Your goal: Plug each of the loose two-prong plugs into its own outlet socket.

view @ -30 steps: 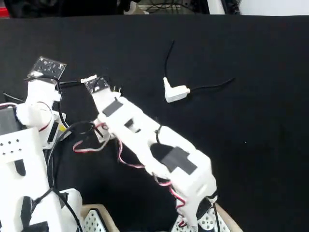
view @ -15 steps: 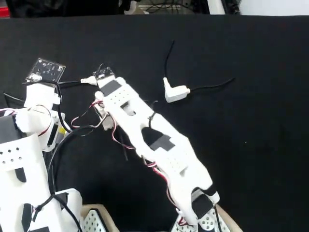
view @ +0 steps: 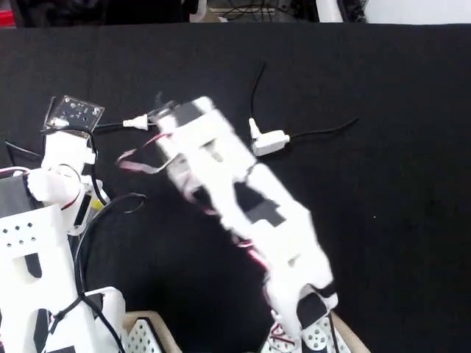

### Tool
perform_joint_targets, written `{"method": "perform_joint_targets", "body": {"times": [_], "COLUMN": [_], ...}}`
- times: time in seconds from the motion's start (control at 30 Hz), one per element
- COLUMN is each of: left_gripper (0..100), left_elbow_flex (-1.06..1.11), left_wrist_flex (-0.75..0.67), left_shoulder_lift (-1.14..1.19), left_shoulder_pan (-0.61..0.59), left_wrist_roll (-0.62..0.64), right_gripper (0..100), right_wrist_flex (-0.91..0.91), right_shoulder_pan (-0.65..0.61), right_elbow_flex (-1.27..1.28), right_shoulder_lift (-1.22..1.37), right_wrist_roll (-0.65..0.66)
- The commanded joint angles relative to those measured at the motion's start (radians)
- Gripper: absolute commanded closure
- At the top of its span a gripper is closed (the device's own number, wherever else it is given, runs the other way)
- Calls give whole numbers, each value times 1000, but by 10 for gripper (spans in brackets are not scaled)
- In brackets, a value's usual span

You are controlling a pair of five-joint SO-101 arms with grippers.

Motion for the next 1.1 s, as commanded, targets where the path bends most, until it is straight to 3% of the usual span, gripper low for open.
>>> {"method": "perform_joint_targets", "body": {"times": [0.0,0.17,0.3,0.57,0.77,0.93,1.07], "left_gripper": [967,968,967,970,967,955,834], "left_elbow_flex": [10,81,197,455,636,750,774], "left_wrist_flex": [8,-23,-112,-282,-520,-667,-666], "left_shoulder_lift": [-17,-17,-17,-17,-14,-5,-11], "left_shoulder_pan": [-1,-1,18,286,479,573,578], "left_wrist_roll": [-34,-77,-84,-78,-78,-81,-78], "right_gripper": [987,987,987,984,973,783,682], "right_wrist_flex": [35,20,-100,-371,-427,-427,-446], "right_shoulder_pan": [118,186,279,534,651,671,649], "right_elbow_flex": [113,455,743,1035,1044,1044,1041], "right_shoulder_lift": [-193,-453,-627,-753,-745,-753,-753], "right_wrist_roll": [143,448,746,1054,1115,1117,1111]}}
